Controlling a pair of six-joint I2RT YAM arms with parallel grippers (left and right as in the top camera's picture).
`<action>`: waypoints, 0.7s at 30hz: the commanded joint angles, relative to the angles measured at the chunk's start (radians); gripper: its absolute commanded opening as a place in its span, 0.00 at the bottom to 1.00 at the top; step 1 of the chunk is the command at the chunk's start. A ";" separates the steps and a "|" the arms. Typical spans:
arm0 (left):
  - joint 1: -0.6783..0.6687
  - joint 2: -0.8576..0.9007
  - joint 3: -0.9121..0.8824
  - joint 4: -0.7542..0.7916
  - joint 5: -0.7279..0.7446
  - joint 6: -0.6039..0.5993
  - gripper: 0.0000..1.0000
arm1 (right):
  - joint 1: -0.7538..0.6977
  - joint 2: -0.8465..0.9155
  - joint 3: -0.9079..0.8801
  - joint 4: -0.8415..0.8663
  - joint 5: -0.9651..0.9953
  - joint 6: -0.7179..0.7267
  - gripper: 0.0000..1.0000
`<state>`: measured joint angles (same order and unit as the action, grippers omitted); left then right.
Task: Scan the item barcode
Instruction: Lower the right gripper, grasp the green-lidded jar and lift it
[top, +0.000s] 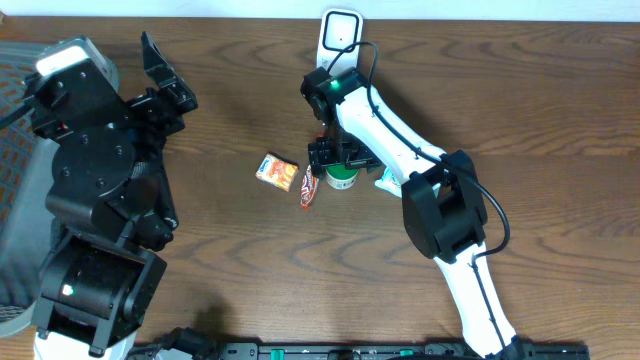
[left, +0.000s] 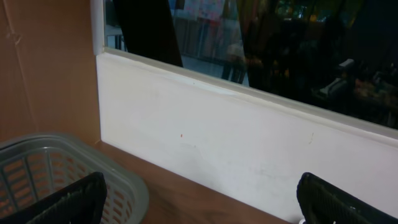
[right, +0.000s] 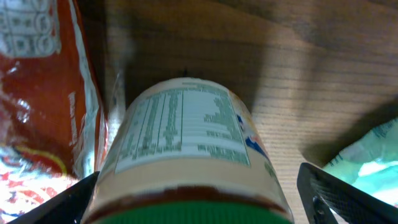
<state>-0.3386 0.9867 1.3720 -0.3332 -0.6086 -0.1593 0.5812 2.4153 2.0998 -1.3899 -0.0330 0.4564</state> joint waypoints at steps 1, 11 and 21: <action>0.002 -0.001 0.008 0.005 -0.013 0.010 0.98 | 0.011 0.013 -0.021 0.012 -0.002 0.025 0.94; 0.002 -0.001 0.008 0.005 -0.013 0.010 0.98 | 0.011 0.013 -0.144 0.129 -0.040 0.014 0.94; 0.002 -0.001 0.008 0.004 -0.013 0.010 0.98 | 0.006 0.012 -0.149 0.136 -0.083 0.014 0.64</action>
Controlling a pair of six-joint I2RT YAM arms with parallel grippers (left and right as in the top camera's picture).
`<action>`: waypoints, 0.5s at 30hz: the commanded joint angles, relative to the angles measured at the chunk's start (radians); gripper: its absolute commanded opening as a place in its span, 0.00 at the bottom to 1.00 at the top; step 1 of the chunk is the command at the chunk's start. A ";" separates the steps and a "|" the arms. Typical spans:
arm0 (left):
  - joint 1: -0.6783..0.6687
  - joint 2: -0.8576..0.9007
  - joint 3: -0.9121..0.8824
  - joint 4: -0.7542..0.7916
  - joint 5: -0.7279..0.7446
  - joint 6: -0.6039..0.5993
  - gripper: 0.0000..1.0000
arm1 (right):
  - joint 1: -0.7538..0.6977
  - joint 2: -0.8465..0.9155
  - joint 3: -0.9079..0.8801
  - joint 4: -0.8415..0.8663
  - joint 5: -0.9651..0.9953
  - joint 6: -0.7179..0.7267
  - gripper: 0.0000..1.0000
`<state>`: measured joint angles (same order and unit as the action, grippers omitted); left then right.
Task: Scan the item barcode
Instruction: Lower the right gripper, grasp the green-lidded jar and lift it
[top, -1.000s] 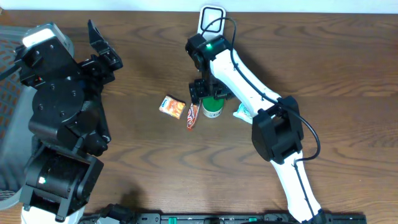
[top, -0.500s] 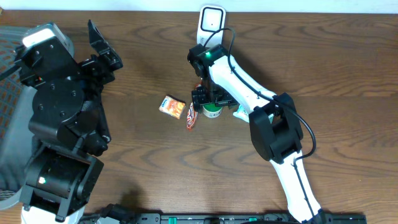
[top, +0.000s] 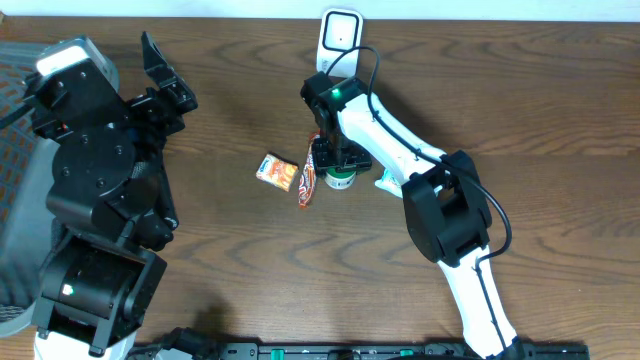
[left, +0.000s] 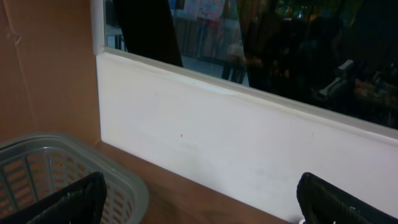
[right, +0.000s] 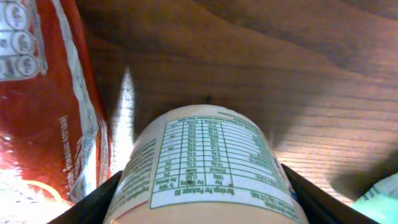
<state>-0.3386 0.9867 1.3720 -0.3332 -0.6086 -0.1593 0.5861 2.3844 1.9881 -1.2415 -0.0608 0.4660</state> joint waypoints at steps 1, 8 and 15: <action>0.002 -0.001 0.008 0.004 -0.013 0.010 0.98 | 0.000 0.043 -0.033 -0.019 -0.057 0.005 0.63; 0.003 0.001 0.006 0.004 -0.013 0.009 0.98 | -0.023 0.043 0.032 -0.128 -0.069 0.000 0.61; 0.002 0.006 0.006 0.005 -0.013 0.010 0.98 | -0.056 0.043 0.145 -0.255 -0.265 -0.189 0.61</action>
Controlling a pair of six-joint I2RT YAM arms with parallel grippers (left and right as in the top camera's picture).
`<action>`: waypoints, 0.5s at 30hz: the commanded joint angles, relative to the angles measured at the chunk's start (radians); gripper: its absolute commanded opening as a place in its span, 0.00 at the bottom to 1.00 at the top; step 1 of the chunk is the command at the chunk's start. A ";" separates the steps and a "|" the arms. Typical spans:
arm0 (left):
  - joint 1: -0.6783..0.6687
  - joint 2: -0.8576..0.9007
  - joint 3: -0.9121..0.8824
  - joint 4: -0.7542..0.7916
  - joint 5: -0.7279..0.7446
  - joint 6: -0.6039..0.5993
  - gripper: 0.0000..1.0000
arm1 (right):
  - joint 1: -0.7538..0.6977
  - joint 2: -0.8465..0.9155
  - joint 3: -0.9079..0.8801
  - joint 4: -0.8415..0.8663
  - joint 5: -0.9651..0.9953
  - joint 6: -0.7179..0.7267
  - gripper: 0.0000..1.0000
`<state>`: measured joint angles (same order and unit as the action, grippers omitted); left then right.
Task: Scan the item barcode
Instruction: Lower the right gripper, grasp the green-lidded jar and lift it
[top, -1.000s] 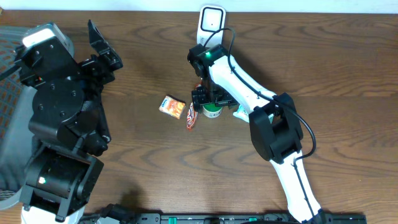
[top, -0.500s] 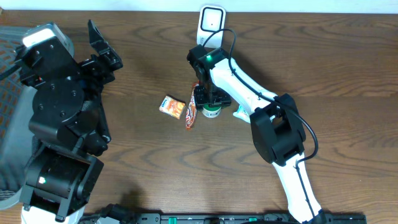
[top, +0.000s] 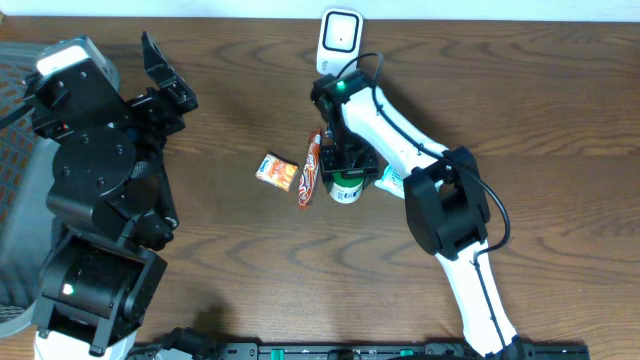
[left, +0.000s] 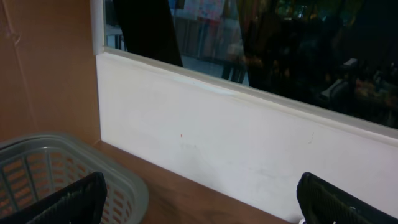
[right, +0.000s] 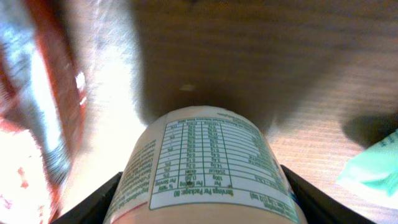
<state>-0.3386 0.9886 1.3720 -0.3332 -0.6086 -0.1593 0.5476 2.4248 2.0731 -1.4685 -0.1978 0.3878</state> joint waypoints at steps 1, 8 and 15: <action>0.003 0.004 0.006 0.005 -0.013 0.009 0.98 | -0.023 0.003 0.073 -0.047 -0.156 -0.134 0.62; 0.003 0.004 0.006 0.005 -0.013 0.010 0.98 | -0.059 0.003 0.113 -0.153 -0.310 -0.207 0.61; 0.002 0.004 0.006 0.005 -0.013 0.010 0.98 | -0.091 0.003 0.113 -0.207 -0.388 -0.232 0.61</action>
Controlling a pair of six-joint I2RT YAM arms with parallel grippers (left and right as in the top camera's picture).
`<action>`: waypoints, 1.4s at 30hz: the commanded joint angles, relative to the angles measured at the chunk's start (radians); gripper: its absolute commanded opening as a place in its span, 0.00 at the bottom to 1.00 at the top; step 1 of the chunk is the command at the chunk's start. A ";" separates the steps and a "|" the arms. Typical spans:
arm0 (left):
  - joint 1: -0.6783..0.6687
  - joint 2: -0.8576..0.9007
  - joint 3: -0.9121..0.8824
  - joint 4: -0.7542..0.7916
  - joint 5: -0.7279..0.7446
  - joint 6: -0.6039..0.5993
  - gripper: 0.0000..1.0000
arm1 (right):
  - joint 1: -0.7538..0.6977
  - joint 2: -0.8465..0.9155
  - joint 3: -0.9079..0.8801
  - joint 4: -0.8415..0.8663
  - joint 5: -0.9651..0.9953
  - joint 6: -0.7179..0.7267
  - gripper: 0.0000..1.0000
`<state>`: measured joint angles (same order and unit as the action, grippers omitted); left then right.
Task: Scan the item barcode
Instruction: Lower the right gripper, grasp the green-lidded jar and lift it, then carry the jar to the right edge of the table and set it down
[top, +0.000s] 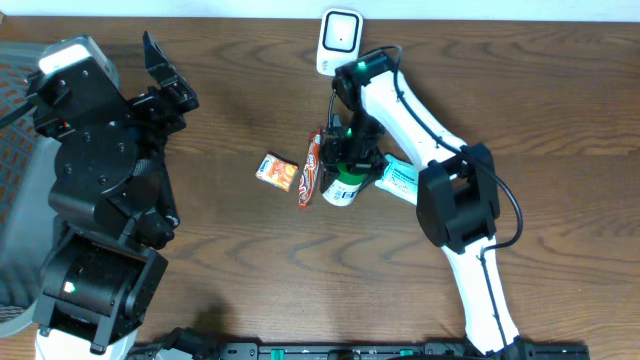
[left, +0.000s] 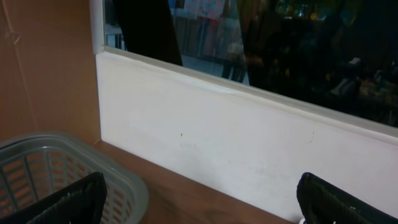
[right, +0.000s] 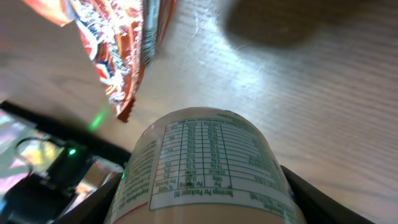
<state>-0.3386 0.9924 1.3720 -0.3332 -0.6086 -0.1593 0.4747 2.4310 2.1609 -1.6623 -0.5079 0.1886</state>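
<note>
My right gripper (right: 202, 182) is shut on a cream jar (right: 208, 155) with a green lid and a nutrition label. In the overhead view the jar (top: 340, 190) hangs tilted in the right gripper (top: 345, 165) near the table's middle, base toward the front edge. The white barcode scanner (top: 340, 38) stands at the back edge, behind the right arm. At the far left my left gripper (top: 165, 72) is raised and open; the left wrist view shows its fingertips (left: 68, 202) wide apart with nothing between them.
A red snack packet (top: 311, 168) lies just left of the jar, also seen as the packet (right: 124, 43) in the right wrist view. A small orange box (top: 277, 171) sits further left, a mint-green packet (top: 400, 178) to the right. A grey basket (left: 62, 168) stands at the far left.
The right wrist has turned and tilted toward the table's front with the jar in it. The table now looks further away below the jar. The mint-green packet shows more. The left arm is unchanged.
At first my right gripper stood open around the upright jar beside the red packet. Then it was shut on the jar. Half a second ago it held the jar close over the table, and now the jar is tilted and raised.
</note>
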 joint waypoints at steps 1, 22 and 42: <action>0.003 0.000 0.006 0.005 -0.013 0.010 0.98 | -0.021 -0.003 0.025 -0.015 -0.082 -0.033 0.61; 0.002 0.000 0.006 0.005 -0.013 0.009 0.98 | -0.035 -0.003 0.025 -0.032 -0.108 -0.042 0.61; 0.003 0.000 0.006 0.004 -0.013 0.010 0.98 | -0.348 -0.140 0.624 -0.036 -0.120 -0.025 0.59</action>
<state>-0.3386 0.9924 1.3720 -0.3332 -0.6086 -0.1593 0.1719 2.4172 2.7071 -1.6909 -0.6209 0.1642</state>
